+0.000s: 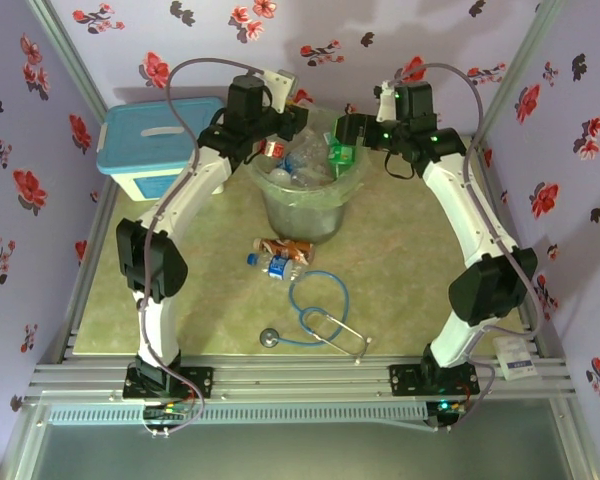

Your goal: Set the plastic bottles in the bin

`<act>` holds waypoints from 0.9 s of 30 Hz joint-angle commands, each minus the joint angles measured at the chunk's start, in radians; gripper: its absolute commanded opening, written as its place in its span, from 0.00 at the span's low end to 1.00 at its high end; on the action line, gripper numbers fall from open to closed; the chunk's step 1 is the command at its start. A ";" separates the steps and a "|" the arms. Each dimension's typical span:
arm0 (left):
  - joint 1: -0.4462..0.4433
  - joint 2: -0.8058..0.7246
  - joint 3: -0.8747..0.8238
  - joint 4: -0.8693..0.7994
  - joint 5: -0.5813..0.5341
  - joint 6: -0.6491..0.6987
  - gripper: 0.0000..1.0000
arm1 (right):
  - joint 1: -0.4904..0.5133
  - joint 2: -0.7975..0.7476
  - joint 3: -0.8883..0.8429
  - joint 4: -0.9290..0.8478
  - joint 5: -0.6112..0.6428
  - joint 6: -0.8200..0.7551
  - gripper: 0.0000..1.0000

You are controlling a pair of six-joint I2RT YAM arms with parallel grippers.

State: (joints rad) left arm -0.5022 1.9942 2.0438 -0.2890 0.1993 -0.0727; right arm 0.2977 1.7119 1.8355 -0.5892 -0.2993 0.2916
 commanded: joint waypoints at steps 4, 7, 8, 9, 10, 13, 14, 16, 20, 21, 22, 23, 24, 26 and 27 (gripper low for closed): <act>0.008 -0.031 -0.023 -0.263 -0.006 -0.015 0.56 | 0.008 -0.026 0.035 -0.032 0.029 -0.026 0.93; 0.010 -0.073 -0.006 -0.258 -0.006 -0.013 0.65 | 0.008 -0.031 0.020 -0.028 0.025 -0.023 0.93; 0.010 -0.089 -0.001 -0.253 -0.006 -0.013 0.67 | 0.008 -0.034 0.014 -0.027 0.024 -0.022 0.93; 0.009 -0.102 0.001 -0.250 -0.005 -0.013 0.70 | 0.008 -0.036 0.009 -0.027 0.023 -0.022 0.92; 0.009 -0.118 0.002 -0.244 -0.006 -0.015 0.74 | 0.008 -0.039 0.005 -0.026 0.025 -0.022 0.92; 0.012 -0.173 -0.010 -0.223 -0.006 -0.014 0.82 | 0.008 -0.053 -0.005 -0.025 0.026 -0.026 0.93; 0.010 -0.194 -0.018 -0.219 -0.005 -0.009 0.85 | 0.008 -0.059 -0.008 -0.023 0.029 -0.026 0.92; 0.011 -0.238 -0.045 -0.211 -0.006 -0.003 0.89 | 0.005 -0.070 -0.014 -0.021 0.030 -0.027 0.92; 0.019 -0.335 -0.119 -0.220 -0.011 0.009 0.98 | -0.005 -0.099 -0.044 -0.011 0.032 -0.026 0.92; 0.021 -0.360 -0.142 -0.223 -0.012 0.008 0.99 | -0.008 -0.106 -0.053 -0.009 0.033 -0.028 0.93; 0.026 -0.387 -0.170 -0.227 -0.013 0.008 1.00 | -0.011 -0.117 -0.064 -0.008 0.036 -0.032 0.93; 0.032 -0.420 -0.200 -0.233 -0.016 0.006 1.00 | -0.011 -0.130 -0.076 -0.005 0.043 -0.035 0.93; 0.038 -0.448 -0.226 -0.240 -0.023 0.004 1.00 | -0.015 -0.144 -0.088 -0.002 0.050 -0.038 0.93; 0.045 -0.517 -0.309 -0.262 -0.061 -0.005 1.00 | -0.019 -0.180 -0.127 0.006 0.068 -0.052 0.94; 0.049 -0.553 -0.351 -0.274 -0.082 -0.015 1.00 | -0.022 -0.197 -0.149 0.013 0.078 -0.055 0.94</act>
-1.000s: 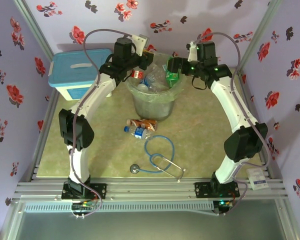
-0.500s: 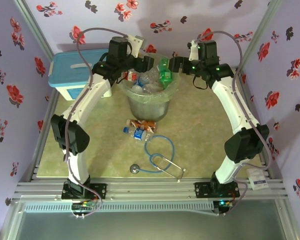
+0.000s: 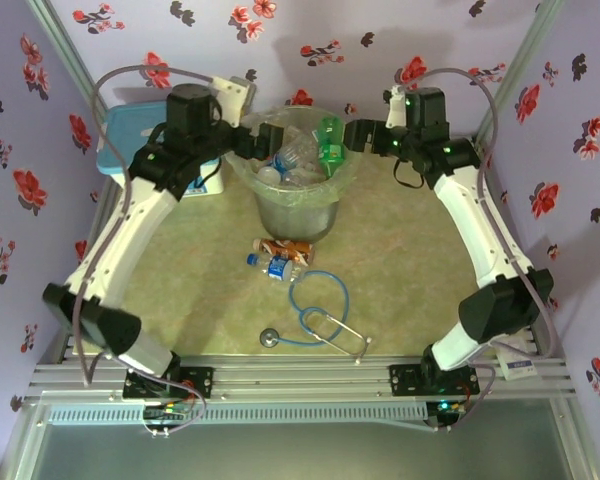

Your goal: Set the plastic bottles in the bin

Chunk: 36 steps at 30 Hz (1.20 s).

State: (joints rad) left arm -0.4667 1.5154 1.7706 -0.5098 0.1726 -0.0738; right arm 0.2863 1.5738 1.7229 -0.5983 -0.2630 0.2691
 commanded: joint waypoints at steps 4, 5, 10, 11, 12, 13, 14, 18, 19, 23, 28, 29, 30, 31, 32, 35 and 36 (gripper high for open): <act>0.051 -0.235 -0.317 -0.089 -0.122 -0.246 1.00 | -0.047 -0.144 -0.155 0.067 0.066 -0.015 0.94; 0.055 -0.283 -0.393 -0.084 -0.129 -0.322 1.00 | -0.059 -0.158 -0.175 0.071 0.066 -0.009 0.94; 0.053 -0.468 -0.756 -0.005 -0.064 -0.701 1.00 | -0.095 -0.193 -0.250 0.117 0.053 0.023 0.95; 0.052 -0.497 -0.814 0.002 -0.032 -0.755 1.00 | -0.099 -0.188 -0.258 0.130 0.046 0.030 0.95; 0.053 -0.520 -0.856 0.000 -0.026 -0.793 1.00 | -0.103 -0.184 -0.261 0.138 0.038 0.035 0.95; 0.051 -0.552 -0.907 0.010 -0.025 -0.841 1.00 | -0.105 -0.178 -0.263 0.145 0.030 0.038 0.95; 0.049 -0.584 -0.964 0.046 -0.023 -0.899 1.00 | -0.104 -0.175 -0.266 0.150 0.023 0.043 0.95; -0.001 -0.598 -1.186 0.335 0.020 -1.163 1.00 | -0.106 -0.168 -0.270 0.165 -0.008 0.057 0.95; -0.035 -0.573 -1.222 0.415 0.018 -1.223 1.00 | -0.105 -0.171 -0.273 0.168 -0.008 0.058 0.95; -0.138 -0.432 -1.294 0.626 -0.039 -1.372 1.00 | -0.108 -0.182 -0.282 0.166 -0.003 0.055 0.95; -0.189 -0.276 -1.307 0.796 -0.064 -1.484 0.98 | -0.120 -0.196 -0.293 0.160 -0.001 0.049 0.95; -0.196 -0.252 -1.309 0.817 -0.073 -1.502 0.98 | -0.122 -0.199 -0.294 0.160 0.002 0.050 0.96; -0.203 -0.229 -1.313 0.837 -0.083 -1.518 0.98 | -0.124 -0.200 -0.296 0.162 0.001 0.049 0.95; -0.209 -0.203 -1.321 0.864 -0.096 -1.538 0.98 | -0.125 -0.199 -0.297 0.164 0.002 0.050 0.95; -0.214 -0.174 -1.329 0.904 -0.107 -1.553 0.97 | -0.127 -0.198 -0.298 0.164 -0.001 0.051 0.95; -0.231 -0.081 -1.356 1.038 -0.142 -1.600 0.95 | -0.128 -0.199 -0.299 0.166 -0.005 0.054 0.95; -0.233 -0.049 -1.356 1.064 -0.143 -1.611 0.94 | -0.129 -0.201 -0.298 0.167 -0.005 0.055 0.95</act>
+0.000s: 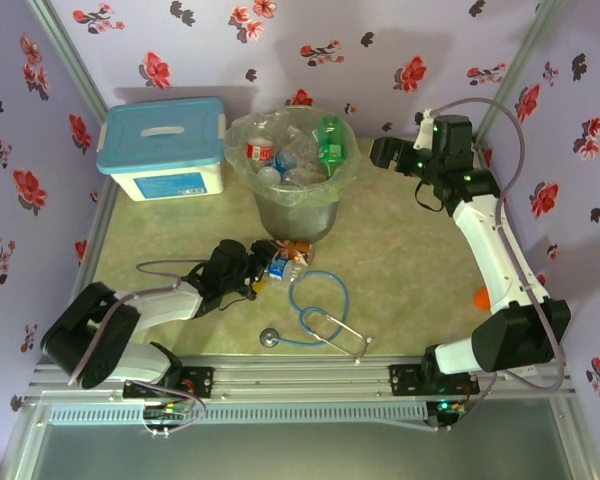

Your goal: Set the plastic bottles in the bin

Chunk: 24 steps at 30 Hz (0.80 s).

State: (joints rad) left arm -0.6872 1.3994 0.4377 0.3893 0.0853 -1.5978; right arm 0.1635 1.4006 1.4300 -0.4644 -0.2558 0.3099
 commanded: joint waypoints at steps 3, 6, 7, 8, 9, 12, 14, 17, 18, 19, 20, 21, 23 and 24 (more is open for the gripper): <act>-0.020 0.160 -0.019 0.267 -0.059 -0.122 0.85 | -0.007 -0.026 -0.003 0.028 -0.009 0.012 0.95; -0.036 0.225 -0.014 0.335 -0.058 -0.155 0.80 | -0.010 -0.031 -0.002 0.021 -0.001 0.007 0.95; -0.041 0.237 -0.016 0.344 -0.063 -0.163 0.78 | -0.012 -0.033 -0.004 0.020 0.000 0.006 0.95; -0.047 0.245 -0.019 0.348 -0.072 -0.170 0.75 | -0.014 -0.034 -0.006 0.020 0.002 0.005 0.95; -0.050 0.247 -0.023 0.349 -0.082 -0.176 0.73 | -0.015 -0.036 -0.008 0.020 0.003 0.004 0.95; -0.055 0.231 -0.035 0.333 -0.108 -0.182 0.65 | -0.018 -0.037 -0.011 0.018 0.004 0.006 0.95; -0.055 0.208 -0.041 0.309 -0.123 -0.178 0.61 | -0.018 -0.037 -0.017 0.021 0.004 0.008 0.95; -0.055 0.165 -0.042 0.254 -0.143 -0.165 0.55 | -0.018 -0.035 -0.022 0.027 0.005 0.013 0.95; -0.055 0.149 -0.040 0.235 -0.149 -0.156 0.53 | -0.018 -0.033 -0.023 0.027 0.005 0.014 0.95; -0.055 0.125 -0.038 0.207 -0.159 -0.148 0.50 | -0.018 -0.033 -0.022 0.024 0.003 0.015 0.95; -0.055 0.097 -0.032 0.173 -0.172 -0.134 0.47 | -0.018 -0.033 -0.021 0.023 0.002 0.016 0.95; -0.055 0.070 -0.025 0.137 -0.183 -0.120 0.45 | -0.018 -0.035 -0.019 0.020 0.001 0.017 0.95; -0.054 -0.005 -0.004 0.033 -0.216 -0.081 0.42 | -0.019 -0.043 -0.017 0.014 0.003 0.015 0.95; -0.054 -0.041 0.006 -0.014 -0.234 -0.064 0.41 | -0.018 -0.048 -0.016 0.012 0.006 0.015 0.95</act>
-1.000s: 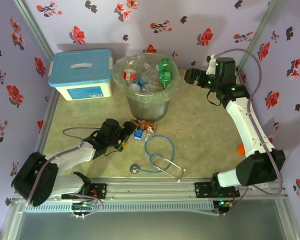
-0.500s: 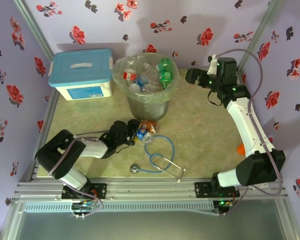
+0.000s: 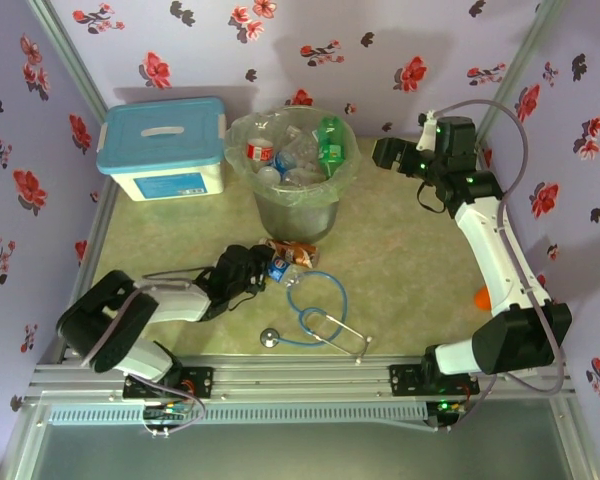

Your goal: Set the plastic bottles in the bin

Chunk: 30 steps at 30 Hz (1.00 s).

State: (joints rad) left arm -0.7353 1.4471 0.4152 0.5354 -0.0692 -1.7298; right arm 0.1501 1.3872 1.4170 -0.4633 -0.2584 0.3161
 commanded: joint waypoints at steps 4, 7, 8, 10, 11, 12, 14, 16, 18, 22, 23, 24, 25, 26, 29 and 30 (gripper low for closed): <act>-0.004 -0.271 0.086 -0.410 -0.197 0.163 0.39 | -0.005 -0.046 -0.006 0.011 0.016 0.007 0.95; 0.003 -0.390 0.131 -0.567 -0.285 0.243 0.33 | -0.004 -0.047 -0.007 0.014 0.013 0.009 0.95; 0.008 -0.421 0.149 -0.608 -0.310 0.275 0.30 | -0.005 -0.049 -0.007 0.013 0.010 0.009 0.95; 0.020 -0.460 0.189 -0.669 -0.342 0.341 0.26 | -0.004 -0.052 -0.010 0.016 0.009 0.009 0.95; 0.024 -0.478 0.215 -0.692 -0.358 0.381 0.26 | -0.005 -0.057 -0.013 0.021 0.009 0.010 0.95; 0.028 -0.488 0.239 -0.712 -0.374 0.422 0.26 | -0.005 -0.058 -0.016 0.024 0.010 0.010 0.95; 0.036 -0.496 0.314 -0.751 -0.407 0.525 0.25 | -0.005 -0.059 -0.016 0.027 0.009 0.013 0.95; 0.043 -0.490 0.406 -0.776 -0.443 0.663 0.25 | -0.005 -0.057 -0.011 0.025 0.007 0.014 0.95; 0.055 -0.468 0.511 -0.774 -0.464 0.822 0.25 | -0.004 -0.057 -0.009 0.024 0.008 0.014 0.95; 0.062 -0.361 0.783 -0.739 -0.451 1.231 0.22 | -0.004 -0.061 -0.012 0.026 0.006 0.021 0.95; 0.063 -0.325 0.847 -0.739 -0.433 1.321 0.22 | -0.004 -0.061 -0.015 0.027 0.006 0.022 0.95; 0.064 -0.286 0.919 -0.747 -0.417 1.398 0.22 | -0.004 -0.062 -0.016 0.027 0.007 0.024 0.95; 0.064 -0.240 0.985 -0.753 -0.391 1.462 0.21 | -0.005 -0.062 -0.021 0.029 0.008 0.026 0.95; 0.068 -0.202 1.039 -0.760 -0.363 1.528 0.21 | -0.004 -0.066 -0.025 0.030 0.010 0.029 0.95; 0.081 -0.076 1.210 -0.837 -0.292 1.650 0.20 | -0.004 -0.076 -0.035 0.027 0.021 0.029 0.95; 0.085 -0.030 1.273 -0.876 -0.261 1.686 0.20 | -0.004 -0.081 -0.037 0.026 0.026 0.028 0.96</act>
State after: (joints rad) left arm -0.6659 1.3243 1.5894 -0.2367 -0.4118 -0.3008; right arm 0.1501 1.3426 1.3926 -0.4599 -0.2569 0.3264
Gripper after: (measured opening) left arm 0.564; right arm 0.956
